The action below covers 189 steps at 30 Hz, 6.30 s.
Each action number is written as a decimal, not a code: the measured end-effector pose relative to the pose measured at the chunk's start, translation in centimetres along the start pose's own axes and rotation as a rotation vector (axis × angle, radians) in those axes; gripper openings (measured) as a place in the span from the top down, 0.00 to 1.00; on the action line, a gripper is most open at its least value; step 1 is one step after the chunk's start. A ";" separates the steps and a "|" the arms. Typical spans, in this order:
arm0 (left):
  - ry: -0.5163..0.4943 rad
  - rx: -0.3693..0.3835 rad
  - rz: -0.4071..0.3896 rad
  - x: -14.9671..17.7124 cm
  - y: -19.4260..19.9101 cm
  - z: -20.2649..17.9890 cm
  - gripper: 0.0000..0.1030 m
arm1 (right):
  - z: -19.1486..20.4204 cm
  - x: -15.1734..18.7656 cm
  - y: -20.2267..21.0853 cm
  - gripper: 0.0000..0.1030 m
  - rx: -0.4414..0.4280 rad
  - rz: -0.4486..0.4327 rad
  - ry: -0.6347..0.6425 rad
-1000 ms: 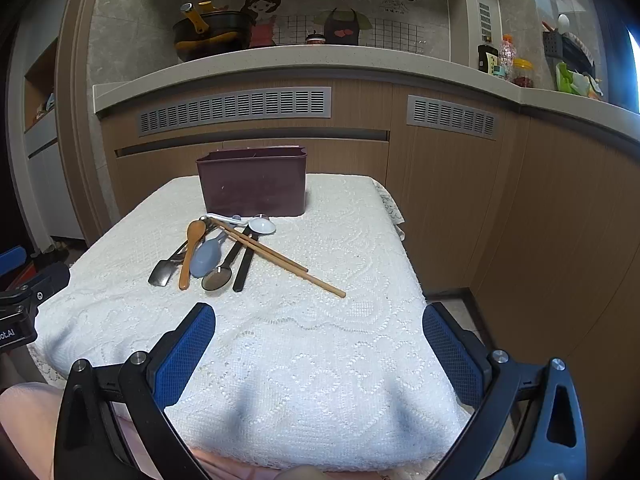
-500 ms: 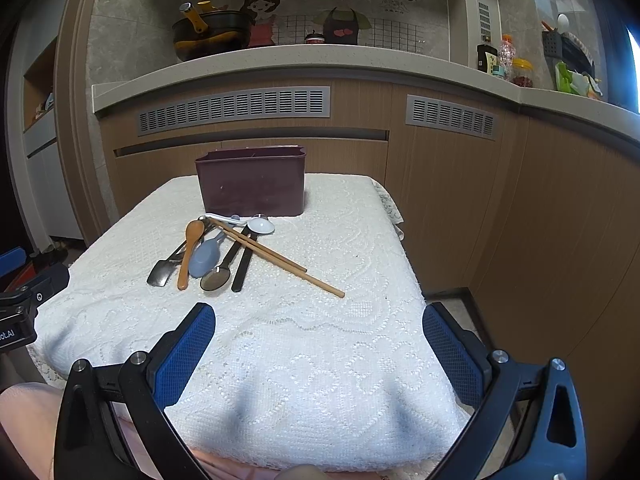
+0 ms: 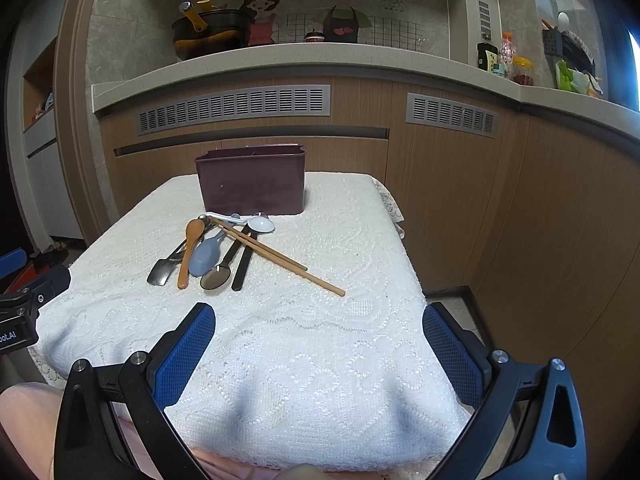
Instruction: Organize utensils
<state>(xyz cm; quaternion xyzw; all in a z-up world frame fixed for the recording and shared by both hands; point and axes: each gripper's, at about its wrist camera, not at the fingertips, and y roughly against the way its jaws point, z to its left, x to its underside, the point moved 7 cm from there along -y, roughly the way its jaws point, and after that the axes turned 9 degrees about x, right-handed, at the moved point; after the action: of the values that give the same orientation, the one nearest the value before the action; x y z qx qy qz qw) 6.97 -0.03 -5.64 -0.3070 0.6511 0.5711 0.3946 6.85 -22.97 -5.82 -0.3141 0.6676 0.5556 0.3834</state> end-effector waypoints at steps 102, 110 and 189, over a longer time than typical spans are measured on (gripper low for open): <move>0.211 0.200 0.200 -7.2 -18.2 5.6 0.00 | 8.1 -5.2 -16.9 0.83 -0.422 0.345 0.318; 0.174 0.179 0.280 -5.7 -18.5 6.0 0.00 | 13.7 -5.6 -20.1 0.83 -0.489 0.356 0.426; 0.016 0.308 0.087 -23.6 -27.9 0.5 0.42 | 8.0 -21.2 -21.7 0.43 -0.252 0.072 0.128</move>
<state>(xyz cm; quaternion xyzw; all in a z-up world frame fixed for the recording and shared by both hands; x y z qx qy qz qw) 42.57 -5.22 0.71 -0.2190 0.7465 0.4787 0.4069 37.29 -19.27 0.87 -0.3702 0.6267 0.6272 0.2773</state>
